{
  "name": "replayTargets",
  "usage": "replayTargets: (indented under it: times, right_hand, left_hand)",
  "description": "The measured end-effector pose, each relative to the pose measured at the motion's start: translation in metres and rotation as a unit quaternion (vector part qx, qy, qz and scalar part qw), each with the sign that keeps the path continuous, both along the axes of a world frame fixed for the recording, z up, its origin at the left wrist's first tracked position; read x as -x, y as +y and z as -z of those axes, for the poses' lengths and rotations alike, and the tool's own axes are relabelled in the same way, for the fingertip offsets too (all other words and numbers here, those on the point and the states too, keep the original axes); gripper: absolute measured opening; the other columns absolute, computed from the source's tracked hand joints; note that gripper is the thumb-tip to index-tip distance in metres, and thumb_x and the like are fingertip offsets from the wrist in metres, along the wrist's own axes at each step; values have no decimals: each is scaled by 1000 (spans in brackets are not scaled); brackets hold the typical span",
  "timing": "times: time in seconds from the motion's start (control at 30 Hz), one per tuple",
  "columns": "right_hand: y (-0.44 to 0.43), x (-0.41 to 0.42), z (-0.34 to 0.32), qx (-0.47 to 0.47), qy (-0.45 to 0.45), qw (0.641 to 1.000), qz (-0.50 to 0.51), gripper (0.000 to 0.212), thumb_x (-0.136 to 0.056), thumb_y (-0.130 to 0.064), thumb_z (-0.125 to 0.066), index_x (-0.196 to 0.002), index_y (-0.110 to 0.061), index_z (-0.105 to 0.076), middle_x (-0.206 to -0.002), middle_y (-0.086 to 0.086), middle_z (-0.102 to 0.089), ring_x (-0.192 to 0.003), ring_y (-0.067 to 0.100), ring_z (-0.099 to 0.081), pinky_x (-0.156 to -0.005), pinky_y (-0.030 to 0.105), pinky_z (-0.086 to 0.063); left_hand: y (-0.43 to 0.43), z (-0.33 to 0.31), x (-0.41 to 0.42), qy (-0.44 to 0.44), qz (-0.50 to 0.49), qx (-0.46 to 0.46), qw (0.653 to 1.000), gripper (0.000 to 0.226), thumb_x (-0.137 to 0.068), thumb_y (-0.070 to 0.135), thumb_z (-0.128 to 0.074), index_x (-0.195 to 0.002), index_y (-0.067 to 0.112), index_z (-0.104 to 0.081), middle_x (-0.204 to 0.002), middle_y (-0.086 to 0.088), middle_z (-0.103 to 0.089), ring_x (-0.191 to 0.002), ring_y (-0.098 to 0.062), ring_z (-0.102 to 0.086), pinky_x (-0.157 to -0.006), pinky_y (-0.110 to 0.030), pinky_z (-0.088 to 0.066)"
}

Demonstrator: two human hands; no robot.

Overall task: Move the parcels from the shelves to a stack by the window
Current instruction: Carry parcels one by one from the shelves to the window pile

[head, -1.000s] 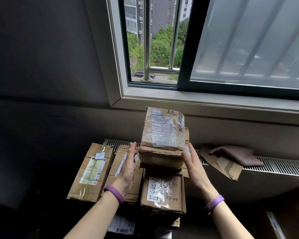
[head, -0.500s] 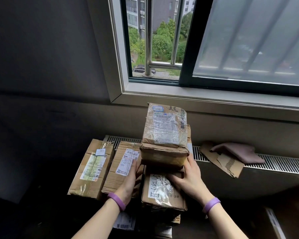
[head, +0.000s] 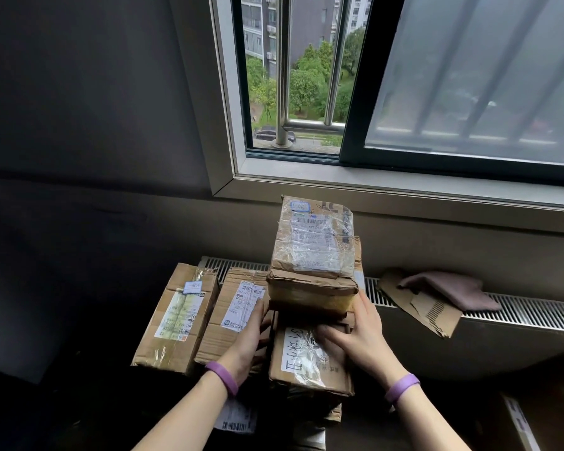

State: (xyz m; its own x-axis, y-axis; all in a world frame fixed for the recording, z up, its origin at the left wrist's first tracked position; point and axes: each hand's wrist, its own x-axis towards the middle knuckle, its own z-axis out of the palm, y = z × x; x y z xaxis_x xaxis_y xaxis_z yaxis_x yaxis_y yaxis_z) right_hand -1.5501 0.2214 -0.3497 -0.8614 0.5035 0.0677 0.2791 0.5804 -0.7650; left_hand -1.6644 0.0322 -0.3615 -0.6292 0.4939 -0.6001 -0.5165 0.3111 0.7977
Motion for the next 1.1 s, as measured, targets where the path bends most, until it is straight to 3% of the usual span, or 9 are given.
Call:
replayTargets:
  times: [0.13,0.27,0.47,0.67,0.83,0.87,0.97,1.03,1.1]
  right_hand:
    - [2,2,-21,16,43,999,21,107,-66,-47,-86,-152,-28,-25,-156,-5,-30,-146,16,-25,-123,38,-16]
    - [1,9,-60,-59,129,990,23,109,-65,-54,-75,-148,-27,-10,-157,-4,-12,-151,22,-2,-123,36,-3]
    - [-11,28,-113,-133,164,977,-31,107,-69,-66,-64,-152,-25,-10,-159,-2,-12,-150,19,2,-124,42,-2]
    - [-36,53,-141,-173,104,974,-106,107,-75,-59,-74,-150,-35,-3,-167,7,-9,-154,30,5,-124,42,2]
    - [-84,85,-155,-161,102,961,-198,112,-70,-79,-52,-159,-24,-11,-167,8,-9,-154,30,6,-125,47,-5]
    - [-99,93,-158,-159,111,957,-217,114,-68,-82,-47,-159,-23,-11,-167,8,-10,-154,30,4,-125,48,-5]
    - [-154,114,-167,-153,137,938,-280,114,-69,-79,-51,-159,-20,-13,-167,10,-11,-154,31,2,-125,49,-5]
    - [-193,123,-170,-148,126,926,-324,111,-74,-72,-61,-159,-20,-11,-167,8,-8,-155,30,3,-125,49,-5]
    - [-230,132,-169,-125,116,914,-367,107,-80,-65,-65,-160,-21,-9,-167,3,-7,-155,25,2,-125,47,-6]
  left_hand:
    - [-3,-19,8,34,-21,-8,999,85,-79,80,-19,-152,38,-28,-155,1,-35,-141,-26,-34,-113,-49,-26]
    - [-4,-64,30,128,-70,-64,987,90,-78,86,-23,-151,33,-31,-156,-2,-35,-143,-22,-31,-116,-49,-25]
    - [-7,-116,35,203,-82,-112,969,66,-95,67,-20,-152,36,-29,-159,1,-30,-147,-21,-22,-119,-44,-16]
    - [-31,-144,30,235,-125,-116,957,61,-97,61,-25,-150,34,-34,-157,2,-34,-142,-11,-28,-115,-36,-17]
    - [-85,-163,26,297,-208,-99,927,50,-103,42,-33,-150,26,-36,-156,9,-34,-121,14,-38,-101,-8,-26]
    - [-101,-168,26,309,-228,-91,919,49,-103,40,-35,-149,24,-36,-156,8,-33,-129,9,-37,-104,-9,-27]
    - [-151,-180,23,342,-284,-59,894,60,-92,48,-45,-148,26,-38,-157,8,-31,-146,-3,-23,-122,-30,-17]
    - [-186,-183,21,347,-319,-40,881,67,-86,49,-45,-148,25,-38,-157,8,-31,-145,-2,-23,-122,-31,-15]
    - [-222,-181,18,342,-347,-36,872,55,-97,44,-45,-149,27,-36,-157,10,-32,-137,6,-30,-116,-24,-18]
